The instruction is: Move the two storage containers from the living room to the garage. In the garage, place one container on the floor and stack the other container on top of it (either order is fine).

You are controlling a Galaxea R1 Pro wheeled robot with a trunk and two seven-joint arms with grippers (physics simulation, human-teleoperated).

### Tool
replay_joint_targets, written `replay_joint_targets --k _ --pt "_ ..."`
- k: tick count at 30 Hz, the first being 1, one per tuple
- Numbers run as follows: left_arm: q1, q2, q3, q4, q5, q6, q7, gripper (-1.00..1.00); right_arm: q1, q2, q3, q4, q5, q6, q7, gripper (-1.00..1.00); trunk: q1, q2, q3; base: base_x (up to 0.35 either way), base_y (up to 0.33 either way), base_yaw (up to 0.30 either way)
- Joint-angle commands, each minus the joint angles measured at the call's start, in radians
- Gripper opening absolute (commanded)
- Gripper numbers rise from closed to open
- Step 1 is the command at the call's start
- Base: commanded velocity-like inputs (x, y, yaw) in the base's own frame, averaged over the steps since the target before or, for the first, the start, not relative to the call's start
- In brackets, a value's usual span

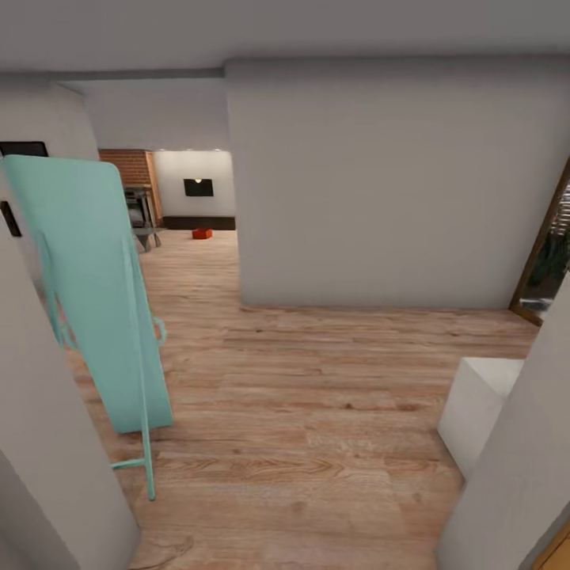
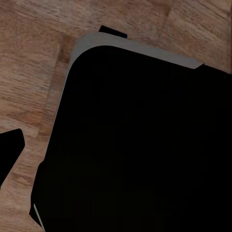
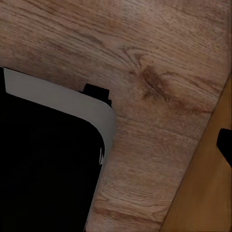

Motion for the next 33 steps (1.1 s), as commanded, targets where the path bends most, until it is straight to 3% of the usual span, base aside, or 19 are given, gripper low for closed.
replay_joint_targets --k 1,17,19,24,28,33 --pt "0.000 0.000 0.000 0.000 0.004 -0.003 0.000 1.00 -0.001 0.000 0.008 0.003 -0.010 -0.006 0.003 1.00 0.001 0.000 -0.001 0.322 0.000 0.000" --pt "0.000 0.000 0.000 0.000 0.004 -0.003 0.000 1.00 -0.001 -0.001 0.009 0.003 -0.002 -0.008 0.003 1.00 0.001 0.000 -0.001 0.322 0.000 0.000" --pt "0.000 0.000 0.000 0.000 0.004 -0.003 0.000 1.00 -0.001 0.001 0.055 0.003 0.102 -0.008 0.002 1.00 0.001 0.000 -0.001 0.322 0.000 0.000" --pt "0.000 0.000 0.000 0.000 0.004 -0.003 0.000 1.00 -0.001 0.008 0.110 0.004 0.273 -0.004 -0.001 1.00 0.001 0.000 -0.001 0.322 0.000 0.000" --pt "0.000 0.000 0.000 0.000 0.004 -0.003 0.000 1.00 -0.001 0.009 0.120 0.005 0.309 -0.003 -0.001 1.00 0.001 0.000 -0.001 0.322 0.000 0.000" --pt "0.000 0.000 0.000 0.000 0.003 -0.003 0.000 1.00 -0.001 0.009 0.121 0.005 0.314 -0.003 -0.001 1.00 0.001 0.000 -0.001 0.322 0.000 0.000"
